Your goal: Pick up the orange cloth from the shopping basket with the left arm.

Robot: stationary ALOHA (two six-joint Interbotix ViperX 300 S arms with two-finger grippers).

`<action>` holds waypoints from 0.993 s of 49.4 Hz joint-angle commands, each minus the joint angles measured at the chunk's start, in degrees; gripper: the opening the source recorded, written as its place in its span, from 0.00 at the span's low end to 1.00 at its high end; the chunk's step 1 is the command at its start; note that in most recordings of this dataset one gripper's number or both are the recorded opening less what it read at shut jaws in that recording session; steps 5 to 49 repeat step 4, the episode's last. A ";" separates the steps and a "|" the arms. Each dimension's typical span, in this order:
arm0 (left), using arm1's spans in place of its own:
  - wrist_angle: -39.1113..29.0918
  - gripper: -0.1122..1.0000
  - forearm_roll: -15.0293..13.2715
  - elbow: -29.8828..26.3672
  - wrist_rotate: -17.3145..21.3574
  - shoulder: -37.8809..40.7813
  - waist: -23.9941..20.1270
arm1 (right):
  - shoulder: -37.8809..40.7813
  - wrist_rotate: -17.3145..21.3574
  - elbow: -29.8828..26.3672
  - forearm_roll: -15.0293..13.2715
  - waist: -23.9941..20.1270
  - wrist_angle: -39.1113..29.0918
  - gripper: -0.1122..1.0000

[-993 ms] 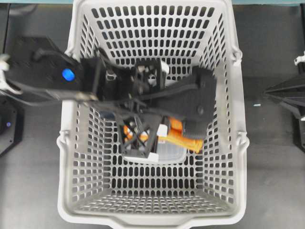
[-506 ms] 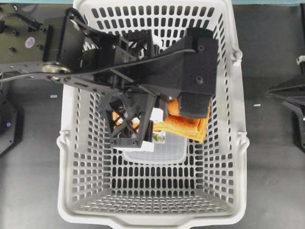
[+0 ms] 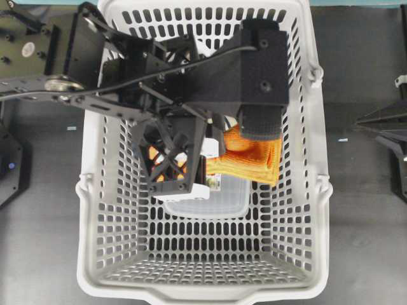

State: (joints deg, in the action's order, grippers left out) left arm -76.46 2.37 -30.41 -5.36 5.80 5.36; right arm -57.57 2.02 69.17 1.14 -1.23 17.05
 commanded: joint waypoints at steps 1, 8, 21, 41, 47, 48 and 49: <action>-0.88 0.21 0.18 -1.41 -0.18 -1.23 0.18 | 0.26 0.09 -0.35 0.18 -0.09 0.35 0.10; -1.58 0.21 0.18 -1.41 -0.35 -1.23 0.09 | 0.26 0.09 -0.18 0.18 -0.09 0.35 0.10; -1.58 0.21 0.18 -1.41 -0.35 -1.23 0.09 | 0.26 0.09 -0.18 0.18 -0.09 0.35 0.10; -1.58 0.21 0.18 -1.41 -0.35 -1.23 0.09 | 0.26 0.09 -0.18 0.18 -0.09 0.35 0.10; -1.58 0.21 0.18 -1.41 -0.35 -1.23 0.09 | 0.26 0.09 -0.18 0.18 -0.09 0.35 0.10; -1.58 0.21 0.18 -1.41 -0.35 -1.23 0.09 | 0.26 0.09 -0.18 0.18 -0.09 0.35 0.10; -1.58 0.21 0.18 -1.41 -0.35 -1.23 0.09 | 0.26 0.09 -0.18 0.18 -0.09 0.35 0.10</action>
